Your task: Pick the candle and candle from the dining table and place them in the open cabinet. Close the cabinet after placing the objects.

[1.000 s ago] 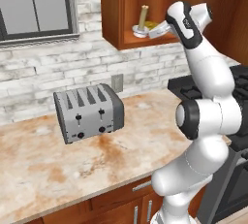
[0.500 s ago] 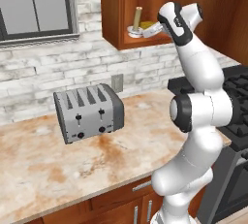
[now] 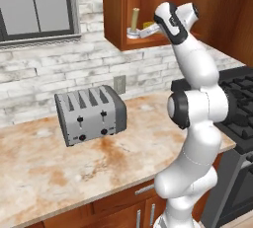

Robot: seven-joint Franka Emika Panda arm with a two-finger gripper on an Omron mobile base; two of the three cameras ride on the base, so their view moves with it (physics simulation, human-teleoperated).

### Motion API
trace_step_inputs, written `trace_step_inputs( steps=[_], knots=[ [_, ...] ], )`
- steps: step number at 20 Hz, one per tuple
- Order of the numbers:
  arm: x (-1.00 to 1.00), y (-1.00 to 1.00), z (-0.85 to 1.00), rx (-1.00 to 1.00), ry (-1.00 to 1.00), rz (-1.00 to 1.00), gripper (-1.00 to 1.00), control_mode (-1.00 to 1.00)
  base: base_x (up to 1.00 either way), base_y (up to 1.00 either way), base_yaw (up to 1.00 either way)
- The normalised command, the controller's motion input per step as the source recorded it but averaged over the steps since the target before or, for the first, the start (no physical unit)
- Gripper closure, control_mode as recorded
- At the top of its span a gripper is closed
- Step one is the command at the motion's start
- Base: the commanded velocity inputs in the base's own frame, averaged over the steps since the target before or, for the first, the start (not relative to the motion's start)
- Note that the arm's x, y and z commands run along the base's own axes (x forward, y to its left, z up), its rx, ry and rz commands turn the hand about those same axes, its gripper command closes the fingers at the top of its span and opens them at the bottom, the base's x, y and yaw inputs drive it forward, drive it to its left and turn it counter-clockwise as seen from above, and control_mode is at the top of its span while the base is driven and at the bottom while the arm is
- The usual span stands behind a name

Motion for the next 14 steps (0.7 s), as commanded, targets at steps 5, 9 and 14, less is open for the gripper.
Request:
trace_step_inputs(
  steps=[5, 9, 14],
  knots=[
    [0.19, 0.08, -0.10, 0.00, 0.00, 0.00, 1.00, -1.00, 0.00, 0.00, 0.00],
    [0.17, 0.10, -0.07, 0.00, 0.00, 0.00, 1.00, -1.00, 0.00, 0.00, 0.00],
    [0.19, 0.10, -0.07, 0.00, 0.00, 0.00, 1.00, -1.00, 0.00, 0.00, 0.00]
  ],
)
